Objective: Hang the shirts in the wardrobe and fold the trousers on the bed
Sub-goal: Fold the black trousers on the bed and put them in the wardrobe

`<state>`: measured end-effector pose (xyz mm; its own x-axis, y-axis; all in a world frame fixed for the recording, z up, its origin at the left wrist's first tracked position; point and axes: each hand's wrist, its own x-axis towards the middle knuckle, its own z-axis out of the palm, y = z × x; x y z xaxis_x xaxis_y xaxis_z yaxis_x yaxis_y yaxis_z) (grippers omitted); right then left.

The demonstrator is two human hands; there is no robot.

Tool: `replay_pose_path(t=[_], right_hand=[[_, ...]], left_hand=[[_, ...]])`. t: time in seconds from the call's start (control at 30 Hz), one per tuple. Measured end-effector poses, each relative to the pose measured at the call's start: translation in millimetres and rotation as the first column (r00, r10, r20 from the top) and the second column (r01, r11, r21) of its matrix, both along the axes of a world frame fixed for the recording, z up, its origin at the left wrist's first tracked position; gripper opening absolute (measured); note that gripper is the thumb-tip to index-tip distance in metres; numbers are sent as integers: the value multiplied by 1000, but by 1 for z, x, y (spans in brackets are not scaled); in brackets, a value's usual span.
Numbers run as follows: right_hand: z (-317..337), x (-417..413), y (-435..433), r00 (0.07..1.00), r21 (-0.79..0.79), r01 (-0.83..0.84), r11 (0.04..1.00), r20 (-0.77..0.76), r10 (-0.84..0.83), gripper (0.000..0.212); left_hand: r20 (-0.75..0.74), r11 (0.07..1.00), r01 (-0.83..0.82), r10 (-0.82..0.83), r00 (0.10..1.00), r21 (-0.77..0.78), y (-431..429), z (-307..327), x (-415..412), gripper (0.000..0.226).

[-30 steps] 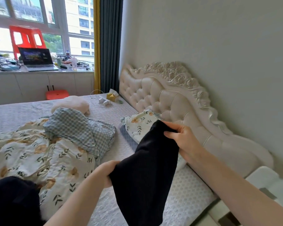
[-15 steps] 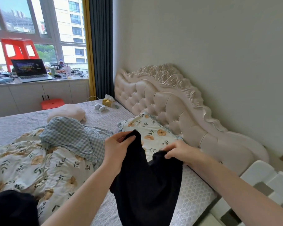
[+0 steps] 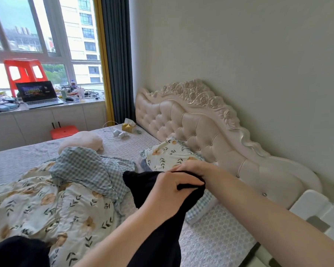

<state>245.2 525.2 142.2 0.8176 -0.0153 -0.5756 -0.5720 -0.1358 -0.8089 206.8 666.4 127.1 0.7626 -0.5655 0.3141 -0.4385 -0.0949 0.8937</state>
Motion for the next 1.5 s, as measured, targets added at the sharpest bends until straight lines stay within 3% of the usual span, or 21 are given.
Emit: replay_pose_path(t=[0.1, 0.17, 0.23, 0.3, 0.37, 0.43, 0.5, 0.57, 0.67, 0.77, 0.83, 0.93, 1.03, 1.13, 1.2, 1.3, 1.5], right_hand=[[3, 6, -3, 997, -14, -58, 998, 49, 59, 45], [7, 5, -9, 994, 63, 7, 998, 110, -14, 29], [17, 1, -14, 978, 134, 59, 989, 190, -84, 30], [26, 0, -18, 955, 194, 66, 979, 272, -119, 26], [36, -2, -21, 934, 242, 49, 969, 333, -130, 26], [46, -4, -23, 913, 247, 23, 969, 389, -120, 27], [54, -7, -26, 897, 237, -7, 971, 430, -99, 24], [63, -10, -29, 880, 245, -32, 969, 467, -89, 23], [74, -16, -35, 867, 248, -45, 968, 491, -86, 21], [85, -24, -45, 862, 232, -16, 973, 496, -104, 22], [92, -27, -56, 858, 241, 14, 970, 496, -135, 27], [101, -34, -69, 862, -4, 70, 998, 503, -59, 34], [109, -42, -69, 868, -258, 133, 957, 496, 13, 33], [132, -49, -65, 832, -249, 164, 954, 555, 1, 24], [149, -54, -64, 795, -220, 124, 968, 605, 36, 33], [163, -58, -62, 712, -453, 53, 890, 642, 284, 59], [185, -63, -65, 671, -627, 178, 758, 641, 373, 45]], left_hand=[[55, 1000, 7, -8, 998, 17, 6, -2, 4, 21], [61, 996, 61, -65, 996, 65, 13, 0, 9, 21], [28, 993, 89, -92, 995, 73, 23, 4, 16, 18], [-16, 997, -51, 50, 999, -61, 31, 8, 27, 8], [-68, 923, -343, 336, 939, -172, 38, 5, 47, 8], [-105, 875, -470, 460, 882, -113, 42, -5, 76, 22], [-195, 946, -322, 320, 927, 21, 44, -15, 103, 57], [-352, 996, -82, 91, 932, 40, 39, -21, 120, 77], [-400, 997, 74, -70, 914, -6, 24, -14, 121, 55], [-276, 1000, -22, 23, 961, 9, 16, -5, 123, 21], [-193, 997, -70, 63, 979, -29, 14, 8, 123, 16], [-44, 988, -121, 118, 992, -93, 5, 45, 116, 12], [94, 992, -60, 71, 993, -115, -10, 86, 102, 7], [216, 998, -7, 22, 976, -70, -23, 120, 90, 11], [262, 999, 34, -28, 965, -20, -31, 138, 82, 15], [301, 998, 54, -44, 952, -24, -40, 159, 74, 14], [267, 998, -13, 31, 963, -67, -39, 184, 69, 15]])
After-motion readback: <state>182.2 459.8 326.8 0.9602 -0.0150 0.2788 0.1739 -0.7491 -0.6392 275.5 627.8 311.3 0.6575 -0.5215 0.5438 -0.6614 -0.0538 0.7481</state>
